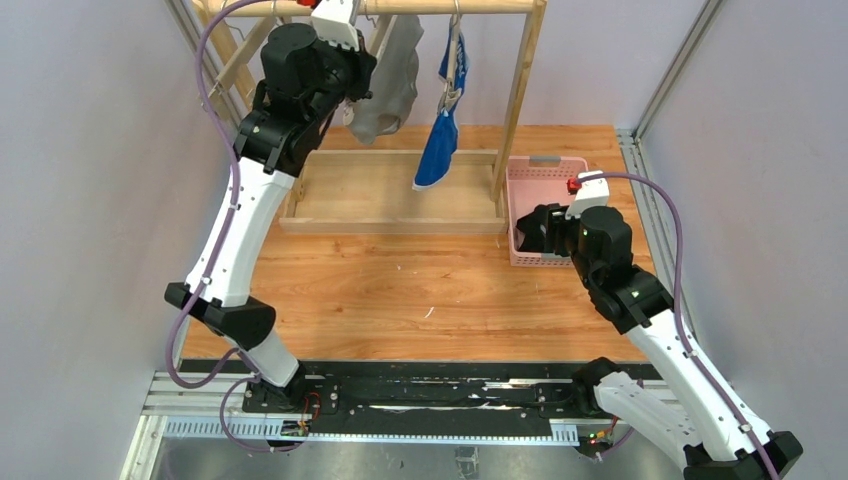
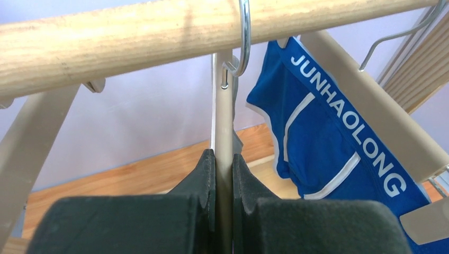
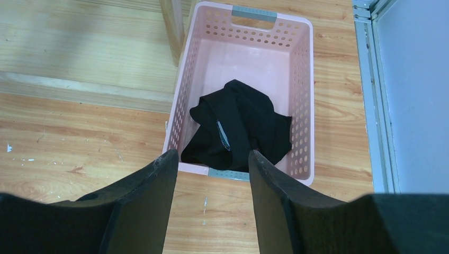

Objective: Remove the underwear clipped to the hanger

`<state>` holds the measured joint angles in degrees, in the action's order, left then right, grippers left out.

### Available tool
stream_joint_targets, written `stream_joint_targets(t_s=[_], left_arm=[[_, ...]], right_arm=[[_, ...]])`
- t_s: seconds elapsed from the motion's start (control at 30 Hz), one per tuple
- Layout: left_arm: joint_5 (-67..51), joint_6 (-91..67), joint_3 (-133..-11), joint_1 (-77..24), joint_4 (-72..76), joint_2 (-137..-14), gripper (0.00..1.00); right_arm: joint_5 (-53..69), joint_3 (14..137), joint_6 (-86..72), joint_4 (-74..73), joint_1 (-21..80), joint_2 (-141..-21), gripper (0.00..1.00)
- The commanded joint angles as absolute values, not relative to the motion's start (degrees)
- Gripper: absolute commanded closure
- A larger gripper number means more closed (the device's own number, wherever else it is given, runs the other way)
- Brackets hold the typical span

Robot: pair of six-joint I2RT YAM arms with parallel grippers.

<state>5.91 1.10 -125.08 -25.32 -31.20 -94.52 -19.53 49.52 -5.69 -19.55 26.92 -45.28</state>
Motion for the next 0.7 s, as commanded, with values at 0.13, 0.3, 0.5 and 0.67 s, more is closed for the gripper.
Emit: stream_joint_targets(t_s=[0.13,0.3,0.5,0.67], left_arm=[[8.0,3.0,-115.6,-25.7,-26.1,-87.5,1.0],[9.3,4.4,-105.2,-25.6,-23.6,-82.7,1.0],[10.7,5.9,-97.9,-25.6,-19.7,-79.1,1.0],[9.7,6.6,-96.7,-25.6,-24.4,-77.9,1.0]], right_arm=[[-19.3,48.9,-5.2,-18.0,28.3,-45.6,0.47],[-19.1,48.8,-5.2,-17.3,28.3,-46.2,0.47],[-19.0,48.8,-5.1,-16.9,28.3,-47.6,0.47],[-19.6,48.7,-5.0,-16.3,28.3,-48.0,0.47]])
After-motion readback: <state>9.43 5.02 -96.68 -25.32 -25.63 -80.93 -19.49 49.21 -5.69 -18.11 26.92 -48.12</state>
